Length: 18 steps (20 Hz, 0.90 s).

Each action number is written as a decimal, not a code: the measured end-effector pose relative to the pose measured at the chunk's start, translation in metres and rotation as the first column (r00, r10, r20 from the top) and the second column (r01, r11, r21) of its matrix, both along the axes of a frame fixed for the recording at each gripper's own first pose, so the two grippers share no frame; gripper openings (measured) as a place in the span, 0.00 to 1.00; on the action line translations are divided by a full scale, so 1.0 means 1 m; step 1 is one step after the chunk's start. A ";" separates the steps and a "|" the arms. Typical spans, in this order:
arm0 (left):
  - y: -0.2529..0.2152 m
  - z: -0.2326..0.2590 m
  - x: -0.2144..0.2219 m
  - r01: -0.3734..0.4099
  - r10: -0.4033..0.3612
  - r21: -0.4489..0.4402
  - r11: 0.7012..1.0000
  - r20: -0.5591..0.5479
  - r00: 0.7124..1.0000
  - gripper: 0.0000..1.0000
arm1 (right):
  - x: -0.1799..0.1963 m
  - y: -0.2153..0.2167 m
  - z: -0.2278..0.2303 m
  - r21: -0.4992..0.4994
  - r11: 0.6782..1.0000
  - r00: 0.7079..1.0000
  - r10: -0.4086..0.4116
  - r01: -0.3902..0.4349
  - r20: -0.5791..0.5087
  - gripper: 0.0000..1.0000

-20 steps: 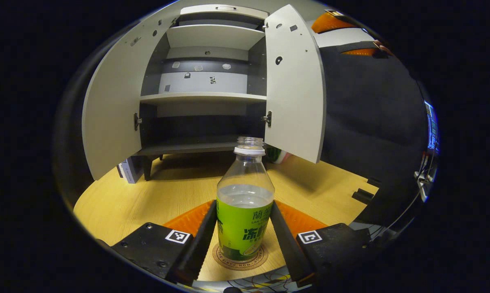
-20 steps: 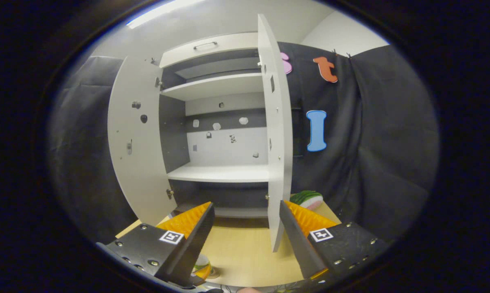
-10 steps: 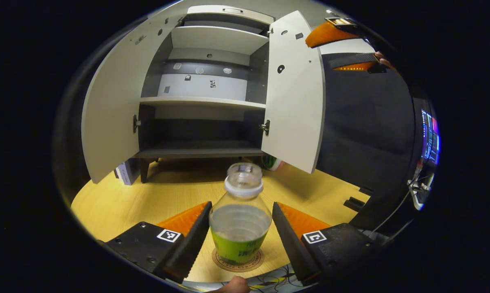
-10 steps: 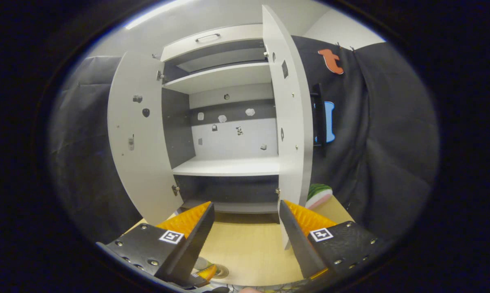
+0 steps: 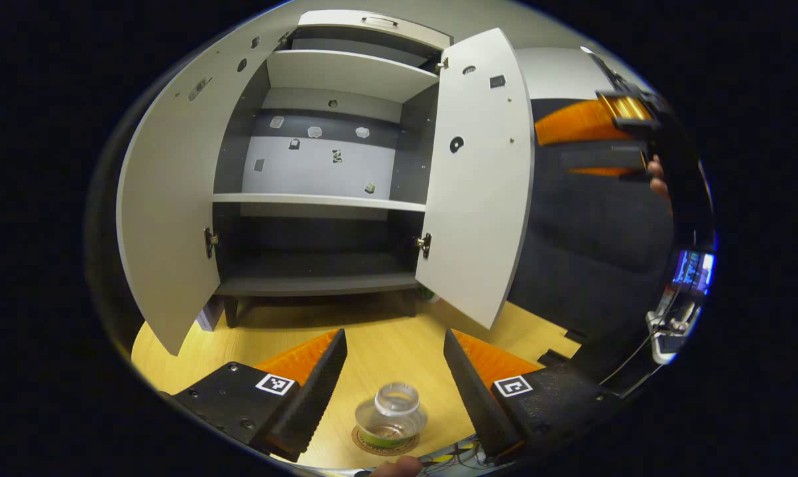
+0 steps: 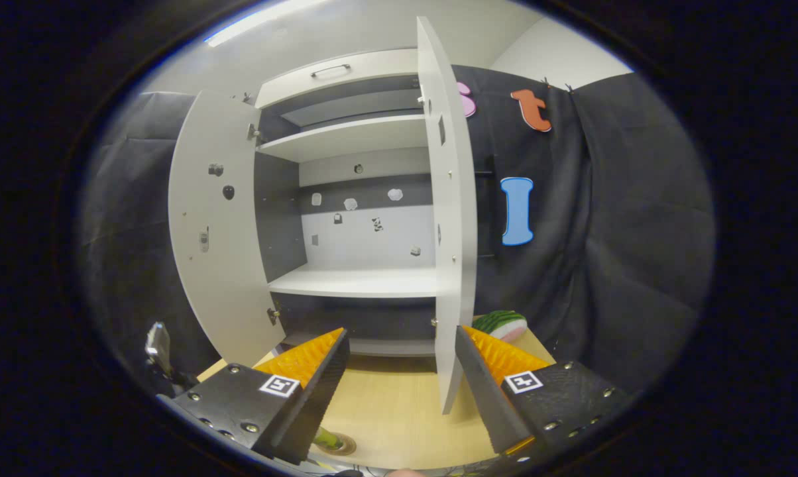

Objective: Grasp the bottle in the cabinet with the left hand and place it on the coaster, then close the right door with the right hand and the left door with the left hand.

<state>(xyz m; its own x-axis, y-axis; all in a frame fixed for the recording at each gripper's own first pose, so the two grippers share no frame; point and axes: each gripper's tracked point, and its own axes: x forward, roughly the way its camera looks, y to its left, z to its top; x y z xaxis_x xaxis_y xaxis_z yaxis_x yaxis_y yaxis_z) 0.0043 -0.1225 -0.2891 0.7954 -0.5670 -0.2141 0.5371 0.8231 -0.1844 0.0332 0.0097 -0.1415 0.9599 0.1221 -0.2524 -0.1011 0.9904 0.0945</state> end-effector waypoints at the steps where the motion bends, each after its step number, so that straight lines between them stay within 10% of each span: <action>1: 0.003 0.012 0.003 -0.012 0.012 -0.001 1.000 0.002 1.000 0.94 | 0.003 -0.008 0.006 -0.001 1.000 1.000 -0.011 0.011 0.015 0.97; 16: 0.051 0.189 0.036 -0.274 0.164 0.230 0.934 0.405 0.899 0.93 | 0.014 -0.196 0.050 -0.062 0.972 0.967 -0.218 0.228 0.135 0.94; 18: 0.052 0.176 0.033 -0.259 0.172 0.222 0.940 0.349 0.921 0.92 | 0.026 -0.211 0.053 -0.063 0.966 0.961 -0.239 0.250 0.140 0.94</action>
